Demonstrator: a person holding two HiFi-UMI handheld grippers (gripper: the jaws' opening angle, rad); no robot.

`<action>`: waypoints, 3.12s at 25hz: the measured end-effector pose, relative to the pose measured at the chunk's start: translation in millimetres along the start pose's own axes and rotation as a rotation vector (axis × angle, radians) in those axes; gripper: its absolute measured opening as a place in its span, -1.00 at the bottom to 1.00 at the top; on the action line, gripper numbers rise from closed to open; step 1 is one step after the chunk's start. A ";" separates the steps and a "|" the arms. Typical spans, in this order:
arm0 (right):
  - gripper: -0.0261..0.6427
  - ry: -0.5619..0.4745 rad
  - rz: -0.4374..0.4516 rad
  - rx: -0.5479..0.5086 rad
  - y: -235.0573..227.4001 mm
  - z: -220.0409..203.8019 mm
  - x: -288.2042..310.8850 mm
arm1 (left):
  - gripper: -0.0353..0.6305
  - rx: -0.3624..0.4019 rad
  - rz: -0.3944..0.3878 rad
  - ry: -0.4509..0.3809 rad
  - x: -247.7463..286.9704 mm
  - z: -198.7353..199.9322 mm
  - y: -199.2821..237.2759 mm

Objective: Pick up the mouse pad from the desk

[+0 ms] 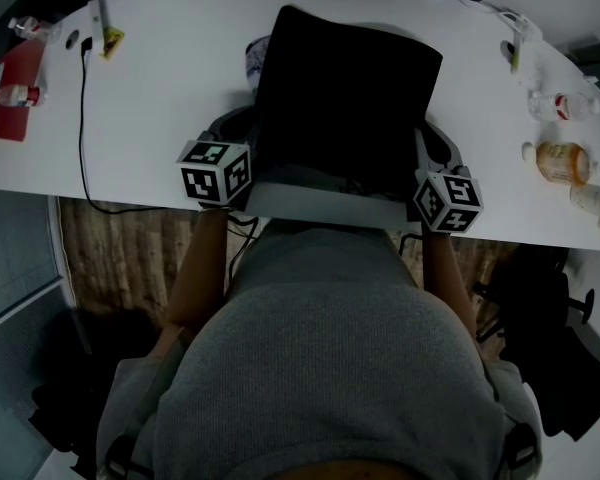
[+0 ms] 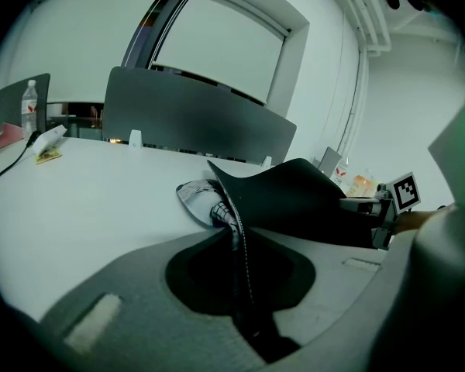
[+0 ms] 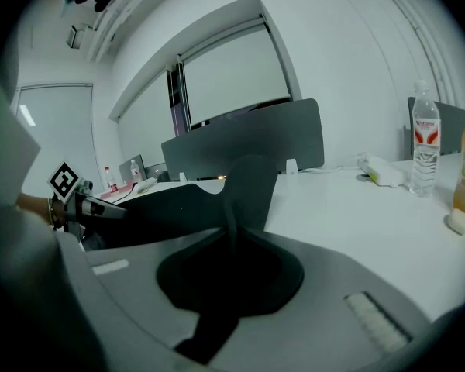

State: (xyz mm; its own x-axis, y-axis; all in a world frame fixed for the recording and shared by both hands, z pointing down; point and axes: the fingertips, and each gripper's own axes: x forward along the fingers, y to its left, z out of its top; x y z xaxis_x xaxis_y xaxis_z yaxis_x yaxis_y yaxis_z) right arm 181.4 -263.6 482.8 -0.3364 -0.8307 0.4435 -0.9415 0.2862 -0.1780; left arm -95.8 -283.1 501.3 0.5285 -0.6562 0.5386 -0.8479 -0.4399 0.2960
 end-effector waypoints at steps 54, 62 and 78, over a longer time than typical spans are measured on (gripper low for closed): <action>-0.87 -0.313 0.138 -0.033 58.0 145.0 -38.5 | -0.80 0.109 -0.030 -0.287 -68.8 127.1 -50.2; -0.87 -0.360 0.155 -0.050 68.9 165.9 -52.6 | -0.80 0.126 -0.022 -0.341 -85.7 144.1 -56.1; -0.86 -0.397 0.189 -0.058 69.9 180.4 -64.9 | -0.79 0.144 0.002 -0.388 -92.4 156.7 -69.8</action>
State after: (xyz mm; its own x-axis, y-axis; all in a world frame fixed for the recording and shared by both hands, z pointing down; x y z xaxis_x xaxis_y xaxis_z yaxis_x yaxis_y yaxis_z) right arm 141.2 -275.9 283.1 -0.4794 -0.8769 0.0336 -0.8675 0.4678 -0.1690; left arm -78.7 -287.8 307.2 0.5271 -0.8275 0.1936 -0.8488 -0.5017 0.1667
